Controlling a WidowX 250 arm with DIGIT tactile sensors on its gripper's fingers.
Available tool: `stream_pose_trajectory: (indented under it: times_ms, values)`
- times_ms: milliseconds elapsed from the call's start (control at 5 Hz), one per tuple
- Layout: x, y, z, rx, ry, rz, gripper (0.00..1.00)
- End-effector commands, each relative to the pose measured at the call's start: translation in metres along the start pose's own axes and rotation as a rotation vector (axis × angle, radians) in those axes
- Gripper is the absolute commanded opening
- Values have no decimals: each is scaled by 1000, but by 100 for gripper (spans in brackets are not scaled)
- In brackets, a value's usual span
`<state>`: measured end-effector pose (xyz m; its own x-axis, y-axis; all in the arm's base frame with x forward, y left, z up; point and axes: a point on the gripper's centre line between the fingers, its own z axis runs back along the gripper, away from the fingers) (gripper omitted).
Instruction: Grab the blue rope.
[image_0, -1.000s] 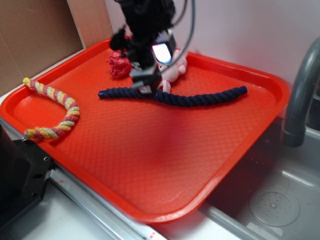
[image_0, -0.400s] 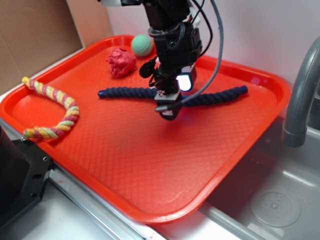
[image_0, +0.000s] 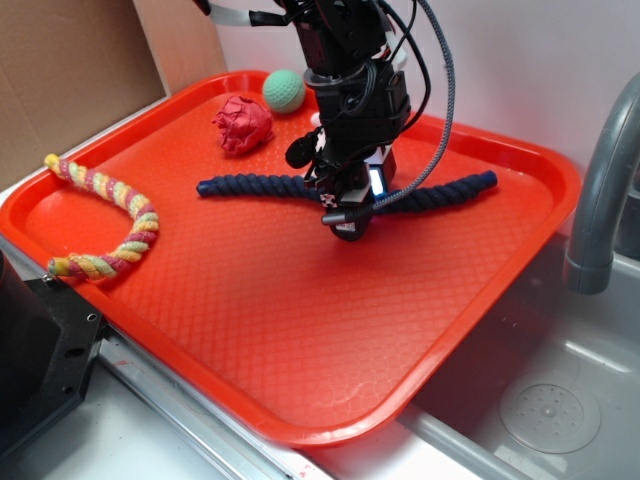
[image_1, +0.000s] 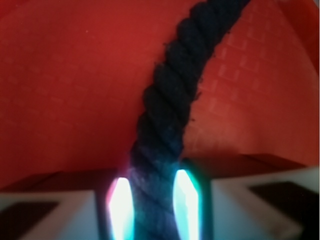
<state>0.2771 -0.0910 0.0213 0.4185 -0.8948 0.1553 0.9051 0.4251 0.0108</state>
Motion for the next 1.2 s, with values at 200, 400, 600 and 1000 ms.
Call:
stream_pose_trajectory:
  times_ms: [200, 400, 600, 1000]
  values:
    - [-3, -19, 48, 44, 92, 236, 0]
    - [-13, -26, 88, 32, 145, 487, 0]
    - [-25, -34, 115, 40, 231, 735, 0]
    - [-59, -63, 154, 83, 204, 1223, 0]
